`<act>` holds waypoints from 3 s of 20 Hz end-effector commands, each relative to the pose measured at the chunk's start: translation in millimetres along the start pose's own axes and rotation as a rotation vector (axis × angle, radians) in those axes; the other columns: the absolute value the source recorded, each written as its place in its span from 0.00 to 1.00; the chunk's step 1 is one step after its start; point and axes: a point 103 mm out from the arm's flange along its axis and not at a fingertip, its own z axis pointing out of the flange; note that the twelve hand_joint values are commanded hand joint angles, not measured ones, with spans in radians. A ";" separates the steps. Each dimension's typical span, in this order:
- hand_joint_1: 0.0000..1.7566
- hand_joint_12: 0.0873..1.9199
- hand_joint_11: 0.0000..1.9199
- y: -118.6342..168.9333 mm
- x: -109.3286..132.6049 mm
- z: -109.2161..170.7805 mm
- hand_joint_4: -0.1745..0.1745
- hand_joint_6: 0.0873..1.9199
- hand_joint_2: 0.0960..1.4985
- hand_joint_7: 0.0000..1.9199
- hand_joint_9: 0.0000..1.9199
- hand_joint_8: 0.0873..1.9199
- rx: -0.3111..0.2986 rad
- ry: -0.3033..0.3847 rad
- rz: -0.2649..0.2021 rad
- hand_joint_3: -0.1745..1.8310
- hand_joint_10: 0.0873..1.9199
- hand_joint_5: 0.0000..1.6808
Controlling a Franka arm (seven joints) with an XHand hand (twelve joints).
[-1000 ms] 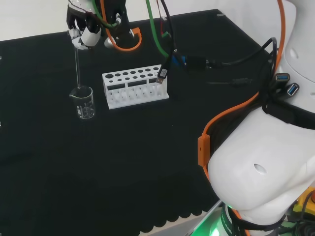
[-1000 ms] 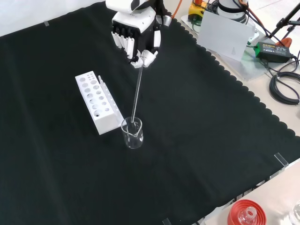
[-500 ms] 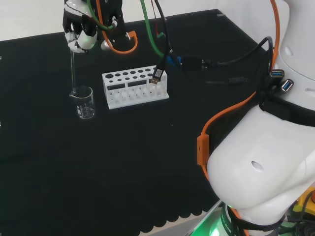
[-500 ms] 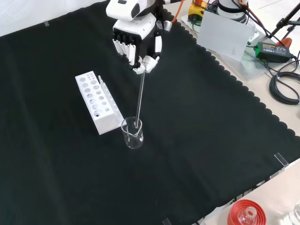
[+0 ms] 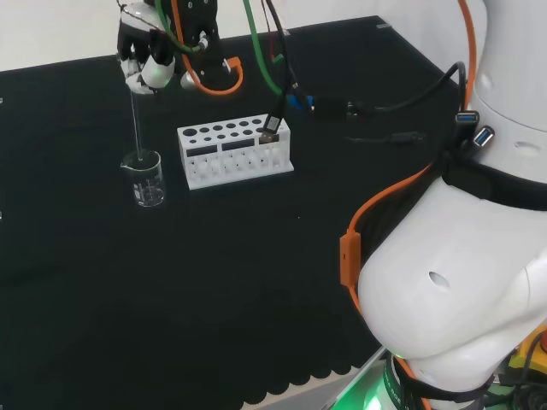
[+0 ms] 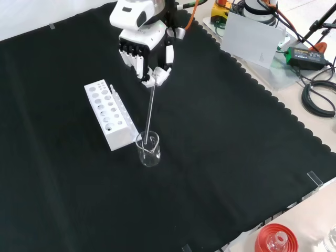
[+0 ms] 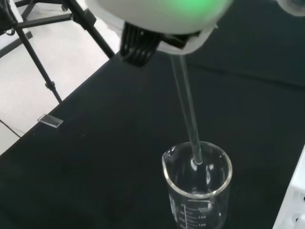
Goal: Stir in the beaker to the left of the white test tube rack with the glass rod.
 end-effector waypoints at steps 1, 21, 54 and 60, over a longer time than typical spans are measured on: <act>0.69 0.25 0.88 5.4 -22.3 17.2 0.00 0.43 0.39 0.82 0.93 0.27 0.021 0.003 0.024 0.48 0.13 0.70; 0.75 0.25 0.87 -0.7 -5.4 41.4 0.00 0.41 0.35 0.66 0.93 0.40 0.081 0.011 0.009 0.50 0.12 0.71; 0.75 0.26 0.87 0.2 -77.1 43.2 0.00 0.42 0.35 0.65 0.93 0.41 0.095 0.034 0.092 0.50 0.12 0.71; 0.75 0.26 0.87 -16.2 -65.5 40.7 0.00 0.42 0.35 0.65 0.93 0.41 0.099 0.023 0.099 0.50 0.12 0.71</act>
